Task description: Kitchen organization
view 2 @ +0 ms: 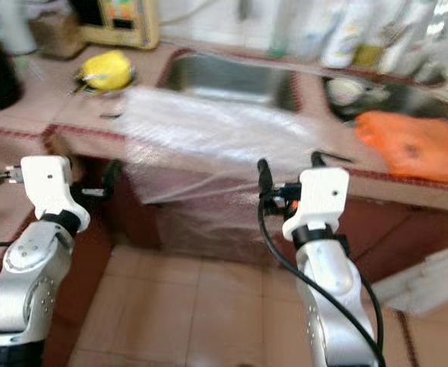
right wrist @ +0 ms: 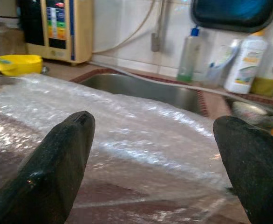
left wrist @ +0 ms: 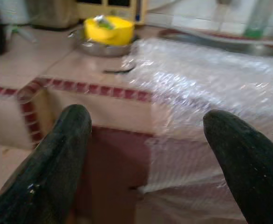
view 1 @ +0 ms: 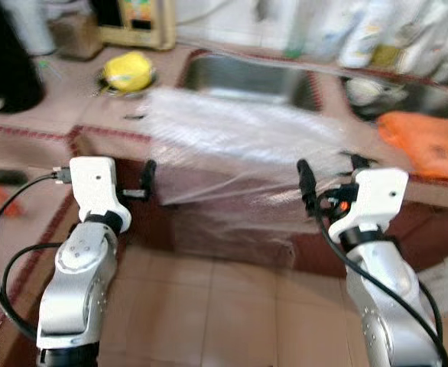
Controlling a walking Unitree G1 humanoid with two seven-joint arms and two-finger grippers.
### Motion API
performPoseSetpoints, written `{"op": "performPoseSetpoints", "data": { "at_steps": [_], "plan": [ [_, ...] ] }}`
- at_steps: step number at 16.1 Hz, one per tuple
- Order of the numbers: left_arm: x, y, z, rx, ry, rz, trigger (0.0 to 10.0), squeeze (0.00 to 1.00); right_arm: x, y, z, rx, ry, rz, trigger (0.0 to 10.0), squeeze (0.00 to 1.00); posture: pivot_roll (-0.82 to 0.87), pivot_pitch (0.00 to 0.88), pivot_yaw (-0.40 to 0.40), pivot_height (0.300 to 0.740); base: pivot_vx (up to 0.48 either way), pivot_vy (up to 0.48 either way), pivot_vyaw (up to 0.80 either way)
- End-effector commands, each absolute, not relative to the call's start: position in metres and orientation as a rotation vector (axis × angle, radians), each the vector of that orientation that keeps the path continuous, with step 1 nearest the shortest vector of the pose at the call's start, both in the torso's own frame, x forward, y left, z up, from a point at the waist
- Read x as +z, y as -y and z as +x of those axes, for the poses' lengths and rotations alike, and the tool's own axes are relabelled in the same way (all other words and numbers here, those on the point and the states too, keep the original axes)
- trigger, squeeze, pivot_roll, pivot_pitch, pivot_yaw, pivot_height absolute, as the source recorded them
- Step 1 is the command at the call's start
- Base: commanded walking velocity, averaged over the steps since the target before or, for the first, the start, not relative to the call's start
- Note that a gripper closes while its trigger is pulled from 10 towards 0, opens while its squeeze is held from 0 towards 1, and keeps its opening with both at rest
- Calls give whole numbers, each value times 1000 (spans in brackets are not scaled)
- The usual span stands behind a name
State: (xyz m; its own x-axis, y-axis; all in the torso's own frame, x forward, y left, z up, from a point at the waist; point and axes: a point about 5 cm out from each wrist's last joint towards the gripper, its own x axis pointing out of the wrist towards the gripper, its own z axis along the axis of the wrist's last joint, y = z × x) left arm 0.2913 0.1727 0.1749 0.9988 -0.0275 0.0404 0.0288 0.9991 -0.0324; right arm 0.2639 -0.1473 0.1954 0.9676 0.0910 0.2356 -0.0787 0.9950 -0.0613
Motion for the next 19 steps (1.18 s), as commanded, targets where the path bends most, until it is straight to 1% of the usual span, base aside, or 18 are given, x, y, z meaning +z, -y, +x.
{"op": "performPoseSetpoints", "data": {
  "at_steps": [1, 4, 7, 10, 13, 16, 19],
  "plan": [
    [172, -165, 291, -56, 23, -29, 10000, 0, 195, 153, 262, 58, 234, -60, 10000, 0, -3, 124, -29, 740, 0, 368, 0],
    [173, -163, 292, -67, 31, -20, 10000, 0, 195, 153, 262, 51, 234, -61, 10000, 0, -8, 123, -25, 740, 0, 86, 0],
    [175, -154, 292, -126, 49, -4, 10000, 0, 195, 156, 261, 33, 235, -65, 10000, 0, -10, 123, -22, 740, 0, 0, 0],
    [180, -152, 294, -125, 90, 7, 10000, 0, 197, 157, 262, 14, 242, -56, 10000, 0, -7, 123, -24, 740, 0, 0, 0],
    [183, -147, 295, -161, 103, 3, 10000, 0, 196, 158, 262, 15, 239, -63, 10000, 0, -7, 123, -26, 740, 0, 0, -800],
    [187, -139, 294, -211, 143, 61, 10000, 0, 196, 157, 262, 19, 238, -62, 10000, 0, -8, 121, -23, 740, 0, 0, -800],
    [188, -141, 294, -181, 157, 76, 10000, 0, 195, 156, 261, 18, 240, -60, 10000, 0, -7, 119, -12, 740, 0, 0, 0]
  ]
}}
